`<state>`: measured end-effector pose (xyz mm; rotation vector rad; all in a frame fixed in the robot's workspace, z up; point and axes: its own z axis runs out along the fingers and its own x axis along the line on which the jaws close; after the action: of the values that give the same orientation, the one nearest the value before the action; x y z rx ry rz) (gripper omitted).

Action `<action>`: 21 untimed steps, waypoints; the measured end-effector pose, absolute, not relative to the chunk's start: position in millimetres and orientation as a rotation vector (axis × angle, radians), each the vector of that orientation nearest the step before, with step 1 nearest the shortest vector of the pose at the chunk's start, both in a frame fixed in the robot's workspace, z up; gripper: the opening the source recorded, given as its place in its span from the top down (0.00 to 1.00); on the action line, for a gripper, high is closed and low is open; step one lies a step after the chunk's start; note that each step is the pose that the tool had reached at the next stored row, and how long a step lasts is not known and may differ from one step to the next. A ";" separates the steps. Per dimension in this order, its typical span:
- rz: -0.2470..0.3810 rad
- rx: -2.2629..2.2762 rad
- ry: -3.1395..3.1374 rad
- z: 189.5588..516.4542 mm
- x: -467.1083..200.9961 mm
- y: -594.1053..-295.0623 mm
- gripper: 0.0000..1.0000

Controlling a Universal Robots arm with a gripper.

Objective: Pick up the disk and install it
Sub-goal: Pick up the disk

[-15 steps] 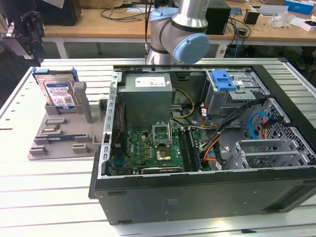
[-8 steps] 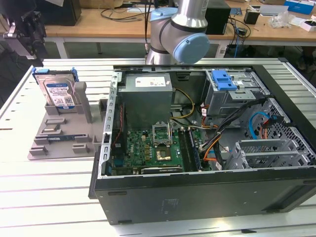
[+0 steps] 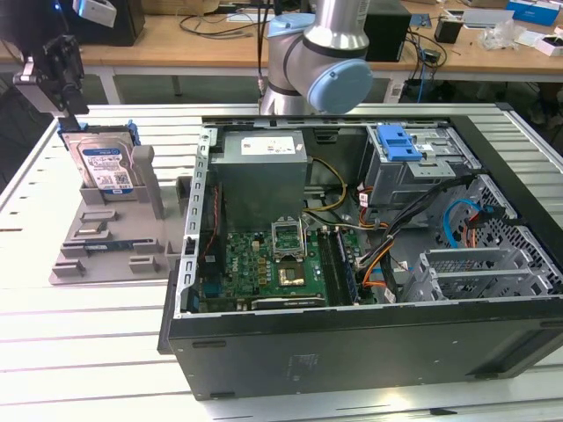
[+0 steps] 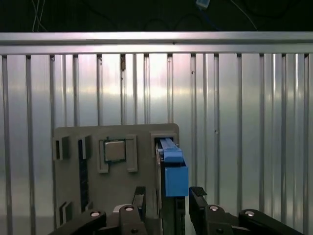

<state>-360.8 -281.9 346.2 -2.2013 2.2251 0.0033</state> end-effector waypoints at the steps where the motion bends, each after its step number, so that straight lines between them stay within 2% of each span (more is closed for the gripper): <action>1: 0.003 -2.205 2.221 343.3 -361.9 -280.0 0.52; 21: 0.002 -2.251 2.179 300.9 -365.0 -274.1 0.52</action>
<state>-365.0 -274.1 300.9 -2.2510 2.1792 0.0016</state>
